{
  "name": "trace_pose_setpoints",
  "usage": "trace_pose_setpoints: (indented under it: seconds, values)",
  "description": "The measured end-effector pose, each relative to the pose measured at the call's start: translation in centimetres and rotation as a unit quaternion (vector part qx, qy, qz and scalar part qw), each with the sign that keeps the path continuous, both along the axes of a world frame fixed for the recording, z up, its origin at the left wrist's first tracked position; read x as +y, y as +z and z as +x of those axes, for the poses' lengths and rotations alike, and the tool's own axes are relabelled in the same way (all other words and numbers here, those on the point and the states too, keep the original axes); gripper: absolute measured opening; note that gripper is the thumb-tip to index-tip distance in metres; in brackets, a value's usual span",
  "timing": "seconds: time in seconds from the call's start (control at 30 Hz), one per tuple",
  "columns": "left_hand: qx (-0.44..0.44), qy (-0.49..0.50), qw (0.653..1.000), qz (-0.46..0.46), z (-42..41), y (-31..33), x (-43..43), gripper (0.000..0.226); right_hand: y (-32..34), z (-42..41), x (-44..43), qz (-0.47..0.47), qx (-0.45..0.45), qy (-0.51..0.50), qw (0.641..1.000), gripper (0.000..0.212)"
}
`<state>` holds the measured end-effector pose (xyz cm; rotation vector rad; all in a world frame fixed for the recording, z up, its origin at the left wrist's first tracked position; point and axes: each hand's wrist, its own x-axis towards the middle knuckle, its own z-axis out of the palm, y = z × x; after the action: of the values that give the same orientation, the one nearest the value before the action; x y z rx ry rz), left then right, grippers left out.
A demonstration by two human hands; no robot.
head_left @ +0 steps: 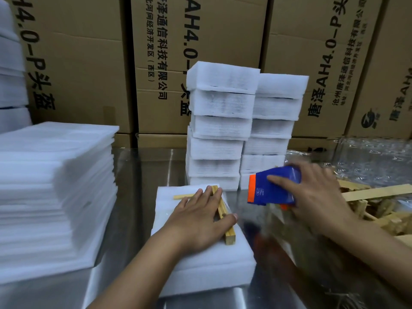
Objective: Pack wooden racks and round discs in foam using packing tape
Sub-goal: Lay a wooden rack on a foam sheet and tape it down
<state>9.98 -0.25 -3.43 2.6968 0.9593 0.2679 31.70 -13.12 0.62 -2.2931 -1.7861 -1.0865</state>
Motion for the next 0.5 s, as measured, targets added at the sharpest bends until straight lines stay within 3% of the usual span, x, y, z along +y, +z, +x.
trace_pose_setpoints:
  seconds: [0.1, 0.17, 0.2, 0.27, 0.3, 0.4, 0.43, 0.47, 0.5]
  values:
    - [-0.004, -0.004, 1.000, -0.013, 0.1, 0.2, 0.0, 0.072, -3.5, -1.8, -0.2, 0.065, -0.047, 0.037, 0.996, 0.079]
    - [-0.072, -0.038, 0.994, -0.073, -0.3, 0.9, -0.1, 0.062, -5.2, -2.4, -0.4, 0.070, -0.003, 0.008, 0.998, 0.082]
    - [-0.166, -0.062, 0.973, -0.148, -0.9, 1.5, 0.0, 0.055, -5.7, -2.7, -0.6, 0.068, 0.034, -0.001, 0.997, 0.080]
    - [-0.370, -0.059, 0.878, -0.298, -3.2, 2.5, -0.2, 0.047, -6.6, -3.4, -1.0, 0.057, 0.073, 0.003, 0.996, 0.063]
    - [-0.432, -0.022, 0.843, -0.321, -4.5, 2.6, 0.0, 0.046, -6.7, -3.7, -1.2, 0.057, 0.079, 0.016, 0.995, 0.052]
    - [-0.434, 0.143, 0.844, -0.281, -7.2, -0.1, 0.5, 0.058, -6.7, -4.4, -2.0, 0.107, 0.080, 0.088, 0.987, 0.047]
    - [-0.427, 0.182, 0.829, -0.312, -7.8, -1.1, 0.2, 0.059, -6.6, -4.6, -2.2, 0.123, 0.107, 0.119, 0.979, 0.049]
    - [-0.429, 0.191, 0.800, -0.373, -8.2, -1.9, -0.1, 0.053, -6.8, -5.2, -2.2, 0.142, 0.184, 0.150, 0.961, 0.047]
    - [-0.429, 0.177, 0.770, -0.439, -8.4, -2.5, -0.3, 0.044, -6.7, -6.0, -1.9, 0.158, 0.314, 0.173, 0.920, 0.041]
